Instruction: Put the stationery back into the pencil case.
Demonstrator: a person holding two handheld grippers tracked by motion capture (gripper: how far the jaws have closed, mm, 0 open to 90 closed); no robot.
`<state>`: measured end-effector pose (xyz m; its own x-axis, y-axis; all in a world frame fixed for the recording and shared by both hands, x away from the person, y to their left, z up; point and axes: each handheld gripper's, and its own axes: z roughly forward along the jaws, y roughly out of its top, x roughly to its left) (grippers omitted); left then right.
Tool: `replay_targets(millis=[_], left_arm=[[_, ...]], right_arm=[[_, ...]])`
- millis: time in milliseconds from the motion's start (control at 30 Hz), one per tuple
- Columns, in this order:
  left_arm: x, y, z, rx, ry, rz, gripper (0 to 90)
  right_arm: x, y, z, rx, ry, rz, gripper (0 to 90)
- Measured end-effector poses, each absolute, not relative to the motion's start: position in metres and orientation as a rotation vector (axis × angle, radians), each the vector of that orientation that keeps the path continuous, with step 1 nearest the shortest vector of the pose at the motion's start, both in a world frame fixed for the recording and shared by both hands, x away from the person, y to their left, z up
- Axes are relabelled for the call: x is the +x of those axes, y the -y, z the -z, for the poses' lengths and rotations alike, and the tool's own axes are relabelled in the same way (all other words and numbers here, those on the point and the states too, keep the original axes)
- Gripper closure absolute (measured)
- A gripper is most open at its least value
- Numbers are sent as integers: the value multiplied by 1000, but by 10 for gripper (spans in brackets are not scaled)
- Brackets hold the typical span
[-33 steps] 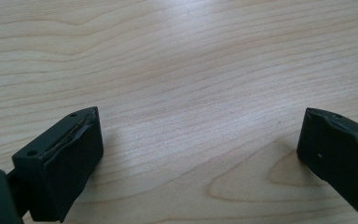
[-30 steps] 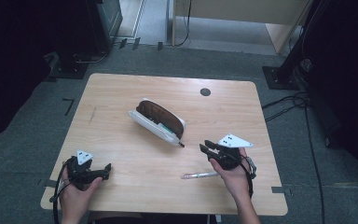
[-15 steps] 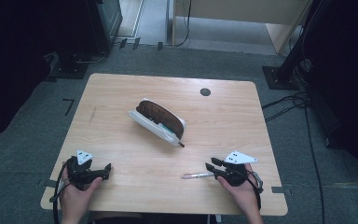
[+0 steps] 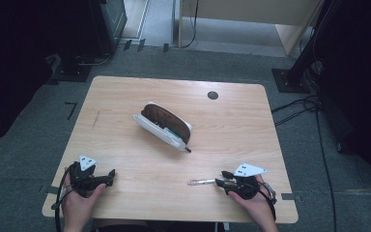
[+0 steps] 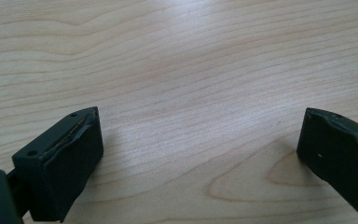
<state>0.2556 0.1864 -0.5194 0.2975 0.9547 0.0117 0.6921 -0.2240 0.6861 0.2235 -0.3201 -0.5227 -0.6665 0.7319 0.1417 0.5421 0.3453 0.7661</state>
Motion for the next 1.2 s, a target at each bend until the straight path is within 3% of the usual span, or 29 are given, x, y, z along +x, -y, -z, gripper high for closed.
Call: replay_targets(millis=[400,733,900,1200], left_arm=[[256,-186,519,1996,-1462,-594,5],[256,-186,519,1996,-1462,-594,5],[256,-186,519,1996,-1462,-594,5],[256,-186,519,1996,-1462,-594,5]], right_arm=[[212,318,523,1106,-2372,-1183,803],[204,307,523,1151,-2321,-1148,756],[201,305,523,1160,-2330,-1156,805],[203,302,522,1251,-2258,-1163,816]])
